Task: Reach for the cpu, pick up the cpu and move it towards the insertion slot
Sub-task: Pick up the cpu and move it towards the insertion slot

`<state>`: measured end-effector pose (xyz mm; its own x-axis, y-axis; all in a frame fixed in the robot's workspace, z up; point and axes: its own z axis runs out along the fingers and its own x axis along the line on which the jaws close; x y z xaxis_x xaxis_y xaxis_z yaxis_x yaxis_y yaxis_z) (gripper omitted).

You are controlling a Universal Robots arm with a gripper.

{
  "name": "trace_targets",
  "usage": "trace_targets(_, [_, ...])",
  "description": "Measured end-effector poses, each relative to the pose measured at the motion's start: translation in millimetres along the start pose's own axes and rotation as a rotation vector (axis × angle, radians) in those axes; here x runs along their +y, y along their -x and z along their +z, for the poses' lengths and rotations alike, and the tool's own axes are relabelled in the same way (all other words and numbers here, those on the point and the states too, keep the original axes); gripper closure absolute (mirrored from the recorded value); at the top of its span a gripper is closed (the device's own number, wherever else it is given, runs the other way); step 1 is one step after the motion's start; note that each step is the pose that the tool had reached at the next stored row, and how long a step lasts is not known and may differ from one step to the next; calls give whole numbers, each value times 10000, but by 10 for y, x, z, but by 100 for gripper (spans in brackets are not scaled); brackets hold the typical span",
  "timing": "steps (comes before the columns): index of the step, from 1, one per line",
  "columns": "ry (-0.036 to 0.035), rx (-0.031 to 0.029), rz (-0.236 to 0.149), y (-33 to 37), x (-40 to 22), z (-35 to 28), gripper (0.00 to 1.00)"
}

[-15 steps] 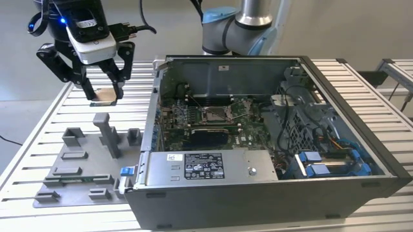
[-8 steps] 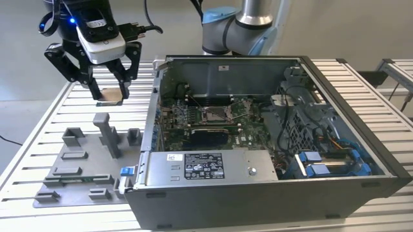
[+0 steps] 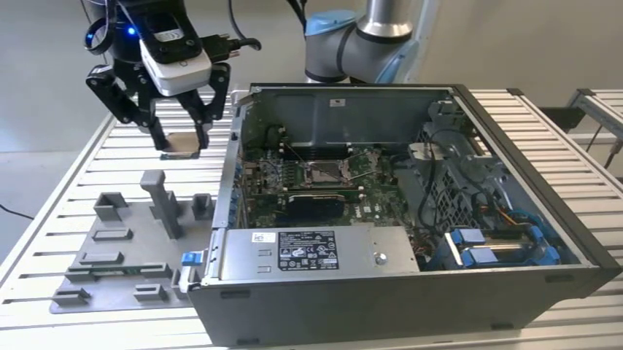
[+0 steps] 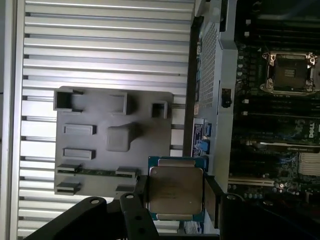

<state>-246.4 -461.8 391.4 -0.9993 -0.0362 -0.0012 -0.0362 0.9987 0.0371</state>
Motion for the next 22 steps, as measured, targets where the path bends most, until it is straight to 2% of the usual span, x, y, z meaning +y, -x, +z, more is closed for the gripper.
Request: trace_targets(22, [-1,2,0,485,-17,0,100])
